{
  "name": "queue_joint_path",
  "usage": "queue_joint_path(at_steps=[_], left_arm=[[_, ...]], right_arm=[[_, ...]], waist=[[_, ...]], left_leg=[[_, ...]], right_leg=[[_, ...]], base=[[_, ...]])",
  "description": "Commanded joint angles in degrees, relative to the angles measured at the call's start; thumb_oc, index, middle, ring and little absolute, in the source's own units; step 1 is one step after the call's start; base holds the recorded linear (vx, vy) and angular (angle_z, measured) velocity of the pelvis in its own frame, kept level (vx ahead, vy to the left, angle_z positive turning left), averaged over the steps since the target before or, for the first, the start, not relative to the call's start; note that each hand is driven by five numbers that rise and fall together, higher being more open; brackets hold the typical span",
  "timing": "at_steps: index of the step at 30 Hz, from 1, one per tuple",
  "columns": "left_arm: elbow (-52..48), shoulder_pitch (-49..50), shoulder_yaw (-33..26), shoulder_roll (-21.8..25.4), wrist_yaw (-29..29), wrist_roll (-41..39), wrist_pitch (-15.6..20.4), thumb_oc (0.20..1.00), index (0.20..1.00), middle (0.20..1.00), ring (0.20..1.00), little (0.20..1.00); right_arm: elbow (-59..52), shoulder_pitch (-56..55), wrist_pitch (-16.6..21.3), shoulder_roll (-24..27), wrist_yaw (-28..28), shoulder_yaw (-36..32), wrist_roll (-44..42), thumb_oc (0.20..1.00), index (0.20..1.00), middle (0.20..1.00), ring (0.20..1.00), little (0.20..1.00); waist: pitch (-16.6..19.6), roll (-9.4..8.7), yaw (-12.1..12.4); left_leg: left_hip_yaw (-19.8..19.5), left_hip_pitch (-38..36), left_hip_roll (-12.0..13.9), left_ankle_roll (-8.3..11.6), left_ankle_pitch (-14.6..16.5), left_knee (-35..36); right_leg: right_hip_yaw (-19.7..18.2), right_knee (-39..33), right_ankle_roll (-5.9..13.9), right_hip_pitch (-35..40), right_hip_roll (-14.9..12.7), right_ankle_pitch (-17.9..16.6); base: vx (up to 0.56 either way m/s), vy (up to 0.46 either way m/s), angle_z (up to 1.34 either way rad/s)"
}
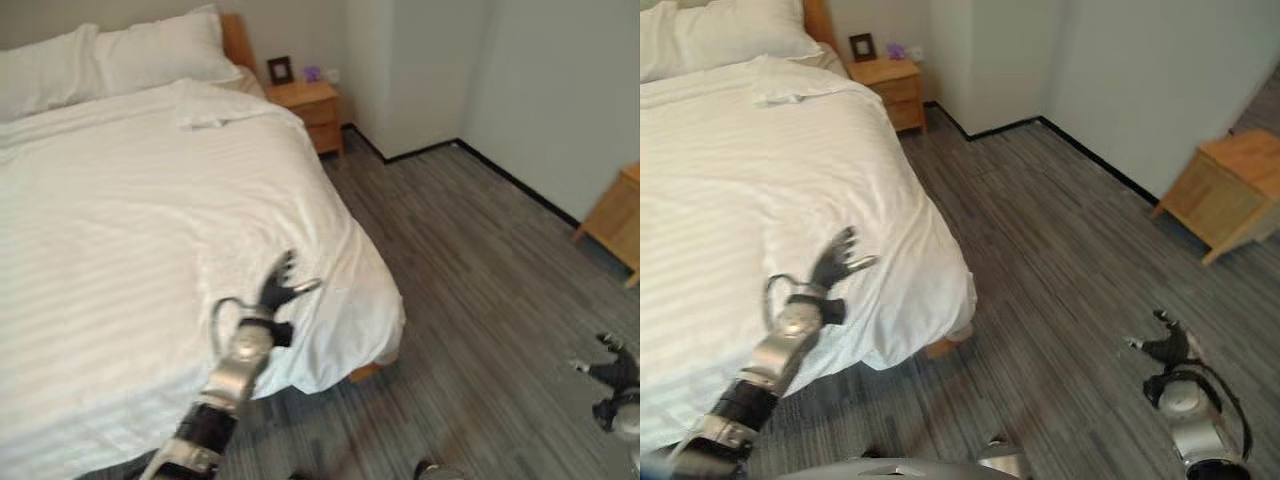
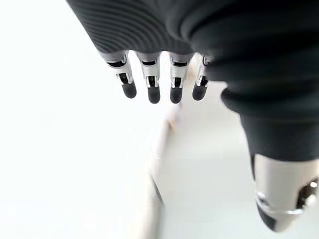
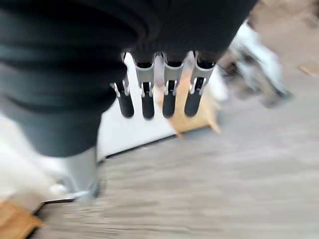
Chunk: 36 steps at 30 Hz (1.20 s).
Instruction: Making the bed.
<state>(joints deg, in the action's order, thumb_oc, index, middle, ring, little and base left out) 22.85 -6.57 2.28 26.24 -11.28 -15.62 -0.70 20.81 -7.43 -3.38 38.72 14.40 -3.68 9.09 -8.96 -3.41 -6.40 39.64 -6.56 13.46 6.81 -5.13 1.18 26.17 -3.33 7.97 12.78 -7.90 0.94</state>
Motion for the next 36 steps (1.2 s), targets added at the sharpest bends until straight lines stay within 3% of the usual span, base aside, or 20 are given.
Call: queue_joint_path(at_steps=[1, 4, 7, 10, 12, 13, 15, 17, 18, 19, 21, 24, 31, 36], left_arm=[[0.35, 5.81, -3.49, 3.22, -0.64, -0.89, 0.28, 1.000, 1.000, 1.000, 1.000, 1.000], [2.65, 7.89, -6.58, 3.20, -0.51, -1.59, -0.40, 1.000, 1.000, 1.000, 1.000, 1.000], [7.96, 9.05, -8.65, 3.80, 0.25, -0.79, -1.23, 1.000, 1.000, 1.000, 1.000, 1.000], [14.93, 8.81, -9.90, 2.65, 0.72, -3.25, -1.22, 1.000, 1.000, 1.000, 1.000, 1.000], [17.11, 9.44, -9.31, 1.74, 0.10, -4.55, -1.11, 1.000, 1.000, 1.000, 1.000, 1.000], [17.13, 9.40, -9.29, 1.84, 0.08, -4.58, -1.10, 1.000, 1.000, 1.000, 1.000, 1.000], [21.14, 11.22, -10.38, -0.07, 0.87, -5.60, -0.88, 1.000, 1.000, 1.000, 1.000, 1.000], [26.65, 11.04, -10.50, -2.52, 1.34, -10.03, -1.15, 1.000, 1.000, 1.000, 1.000, 1.000], [28.14, 10.92, -10.30, -3.25, 1.99, -10.52, -1.24, 1.000, 1.000, 1.000, 1.000, 1.000], [30.87, 11.19, -9.22, -4.47, 2.86, -9.80, -1.26, 1.000, 1.000, 1.000, 1.000, 1.000], [30.98, 11.10, -9.23, -4.59, 2.88, -9.77, -1.19, 1.000, 1.000, 1.000, 1.000, 1.000], [33.45, 11.16, -7.67, -7.00, 4.30, -8.99, -0.54, 1.000, 1.000, 1.000, 1.000, 1.000], [34.43, 10.98, -5.91, -8.42, 5.47, -9.97, -0.20, 1.000, 1.000, 1.000, 1.000, 1.000], [35.51, 9.25, -4.37, -8.17, 6.43, -8.96, 0.25, 1.000, 1.000, 1.000, 1.000, 1.000]], right_arm=[[-3.35, 9.55, 0.52, 0.43, -3.73, 2.48, 2.90, 0.200, 0.200, 0.200, 0.200, 0.200], [-2.62, 13.03, 0.27, -0.07, -4.47, 4.25, 1.96, 0.200, 0.200, 0.200, 0.200, 0.200], [0.67, 18.07, 0.33, -2.59, -5.12, 6.28, -5.66, 0.200, 0.200, 0.200, 0.200, 0.200], [6.67, 21.65, 2.04, -7.68, -3.64, 5.16, -21.72, 0.200, 0.200, 0.200, 0.200, 0.200], [9.11, 24.03, 5.58, -13.63, -0.54, 1.45, -37.02, 0.200, 0.200, 0.200, 0.200, 0.200], [9.29, 24.12, 5.74, -13.63, -0.56, 1.49, -37.23, 0.200, 0.200, 0.200, 0.200, 0.200], [13.00, 27.27, 9.77, -19.77, -2.33, -2.99, -55.16, 0.200, 0.200, 0.200, 0.200, 0.200], [13.88, 30.57, 11.94, -22.97, -4.40, -3.27, -64.69, 0.200, 0.200, 0.200, 0.200, 0.200], [15.12, 31.64, 11.90, -22.36, -5.36, -3.12, -65.04, 0.200, 0.200, 0.200, 0.200, 0.200], [13.47, 34.11, 12.43, -21.51, -7.65, -0.67, -65.70, 0.200, 0.200, 0.200, 0.200, 0.200], [13.47, 34.14, 12.45, -21.39, -7.65, -0.61, -65.72, 0.200, 0.200, 0.200, 0.200, 0.200], [6.11, 38.76, 13.18, -19.79, -10.70, 7.68, -60.34, 0.200, 0.200, 0.200, 0.200, 0.200], [1.06, 44.02, 13.08, -22.42, -13.31, 18.69, -52.92, 0.200, 0.200, 0.200, 0.200, 0.200], [10.75, 44.86, 11.46, -24.21, -12.44, 20.23, -47.01, 0.200, 0.200, 0.200, 0.200, 0.200]], waist=[[-0.59, 0.82, 2.69], [-0.88, 0.69, 3.39], [-1.15, 0.78, 5.27], [-1.32, 0.70, 5.34], [-2.00, 1.56, 5.36], [-1.98, 1.46, 5.30], [-2.05, 1.26, 6.98], [-2.45, 2.99, 8.29], [-2.47, 3.78, 8.51], [-2.91, 5.79, 9.31], [-2.90, 5.97, 9.20], [-4.19, 9.18, 10.23], [-5.45, 10.96, 11.40], [-7.18, 12.66, 12.03]], left_leg=[[0.01, -3.31, -0.99, -0.76, -2.11, 3.00], [-1.18, -3.30, -1.26, -1.06, -1.16, 3.25], [-3.85, -2.62, -1.67, 0.12, -1.05, 3.39], [-6.01, -2.39, -1.86, 1.12, -1.77, 3.81], [-8.38, -2.17, -1.08, 2.07, -1.40, 3.82], [-8.46, -2.10, -1.12, 2.06, -1.41, 3.82], [-8.87, -2.39, -1.56, 2.78, -1.53, 3.45], [-10.08, -1.09, -1.28, 3.37, -2.56, 3.25], [-10.56, -0.46, -1.11, 3.64, -2.79, 3.27], [-11.16, 0.72, -0.78, 4.17, -3.71, 3.34], [-11.27, 0.81, -0.68, 4.20, -3.73, 3.34], [-11.95, 3.79, 1.68, 5.82, -6.26, 3.73], [-12.70, 4.93, 4.60, 7.05, -8.18, 3.79], [-13.02, 7.20, 5.89, 7.87, -9.50, 3.78]], right_leg=[[-1.67, 24.01, 7.03, -8.16, -6.40, -4.06], [-2.27, 26.89, 7.03, -11.88, -8.27, -4.82], [-0.52, 17.41, 6.49, -11.26, -10.05, -4.42], [-4.36, 5.35, 5.86, -13.82, -9.65, -7.40], [-7.77, 2.81, 6.76, -15.67, -11.56, -9.37], [-7.70, 2.84, 6.77, -15.69, -11.63, -9.34], [-3.20, 2.17, 7.00, -13.24, -14.15, -11.64], [-1.40, 0.39, 6.98, -12.06, -14.18, -12.26], [-0.35, -0.29, 6.91, -11.52, -14.19, -12.32], [0.62, -1.04, 6.79, -11.16, -13.94, -11.84], [0.74, -1.04, 6.77, -11.16, -13.85, -11.83], [1.79, -1.53, 6.16, -11.79, -12.49, -10.86], [2.72, -1.65, 4.44, -11.72, -9.09, -8.82], [2.42, -1.60, 3.83, -13.94, -7.88, -8.33]], base=[[0.05, 0.129, 0.43], [0.08, 0.046, 0.53], [0.16, -0.052, 0.47], [0.18, -0.106, 0.60], [0.14, -0.130, 0.91], [0.13, -0.103, 1.06], [0.10, -0.103, 1.39], [0.01, -0.120, 0.58], [0.00, -0.104, 0.30], [0.00, -0.057, 0.42], [-0.02, -0.042, 0.47], [-0.05, -0.085, 0.21], [0.02, -0.092, 0.13], [-0.06, -0.039, 0.02]])
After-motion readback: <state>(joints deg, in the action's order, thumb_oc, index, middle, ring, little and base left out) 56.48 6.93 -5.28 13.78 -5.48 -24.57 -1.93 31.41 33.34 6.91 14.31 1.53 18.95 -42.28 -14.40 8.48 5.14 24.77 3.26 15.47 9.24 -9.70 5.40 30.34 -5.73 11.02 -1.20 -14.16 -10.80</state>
